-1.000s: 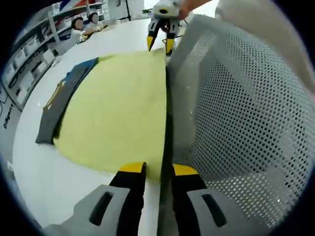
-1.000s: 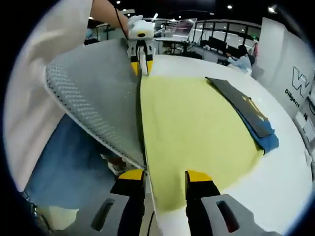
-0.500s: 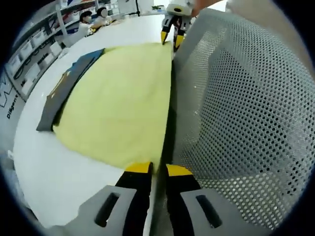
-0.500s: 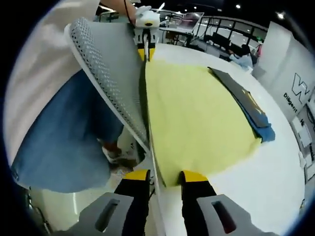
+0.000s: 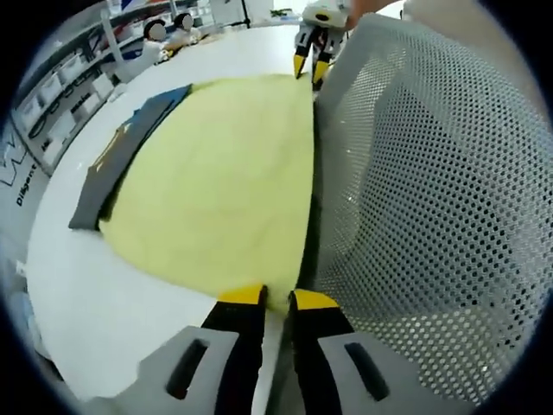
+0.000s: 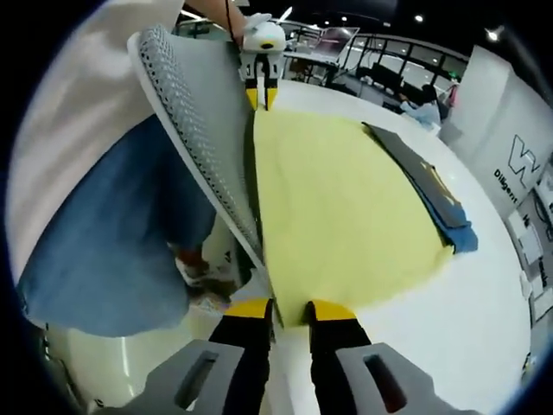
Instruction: Fold the garment on the visible template until the final outline fits inside the template.
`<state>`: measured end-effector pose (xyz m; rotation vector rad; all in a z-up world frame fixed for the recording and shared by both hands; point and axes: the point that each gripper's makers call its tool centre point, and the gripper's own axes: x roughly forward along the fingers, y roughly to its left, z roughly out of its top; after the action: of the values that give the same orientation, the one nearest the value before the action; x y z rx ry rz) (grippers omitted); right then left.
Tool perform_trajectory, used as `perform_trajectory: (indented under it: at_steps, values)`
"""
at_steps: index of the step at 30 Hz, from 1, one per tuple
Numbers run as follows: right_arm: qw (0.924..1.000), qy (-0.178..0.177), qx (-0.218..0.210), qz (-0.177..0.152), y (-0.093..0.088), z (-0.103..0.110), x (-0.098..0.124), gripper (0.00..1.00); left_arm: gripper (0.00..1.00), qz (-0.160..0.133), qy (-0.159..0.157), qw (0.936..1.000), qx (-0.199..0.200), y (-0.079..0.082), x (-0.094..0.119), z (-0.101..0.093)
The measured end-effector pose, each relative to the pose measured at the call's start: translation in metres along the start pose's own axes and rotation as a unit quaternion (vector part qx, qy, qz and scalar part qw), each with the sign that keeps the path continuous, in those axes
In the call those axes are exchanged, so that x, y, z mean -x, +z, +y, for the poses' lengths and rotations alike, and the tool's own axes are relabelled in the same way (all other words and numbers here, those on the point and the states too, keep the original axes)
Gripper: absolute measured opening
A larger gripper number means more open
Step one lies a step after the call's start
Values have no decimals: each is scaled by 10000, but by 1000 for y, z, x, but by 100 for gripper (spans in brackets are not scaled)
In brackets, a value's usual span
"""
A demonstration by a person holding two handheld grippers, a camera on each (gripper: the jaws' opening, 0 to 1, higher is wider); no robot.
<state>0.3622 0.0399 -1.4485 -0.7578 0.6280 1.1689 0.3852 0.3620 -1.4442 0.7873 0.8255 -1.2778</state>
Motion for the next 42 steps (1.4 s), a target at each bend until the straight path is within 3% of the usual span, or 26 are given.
perform_trajectory:
  at_steps: [5, 9, 16, 25, 30, 42]
  values:
    - [10000, 59, -29, -12, 2, 2, 2, 0, 2, 100, -55, 9999, -2, 0, 2, 2]
    - [9994, 149, -286, -140, 13, -4, 14, 0, 1, 93, -223, 9997, 58, 8, 10, 0]
    - [9986, 13, -405, -325, 31, -35, 38, 0, 1, -151, -289, 9989, 334, 32, 41, 23]
    - [9955, -308, -691, -578, 55, -110, 57, 0, 1, -539, -70, 9962, 678, 65, 76, 89]
    - [9936, -407, -834, -651, 65, -153, 60, 0, 1, -709, 74, 9940, 825, 80, 86, 138]
    - [9876, -638, -1298, -608, 76, -263, 46, 0, 1, -788, 286, 9870, 1370, 94, 76, 241]
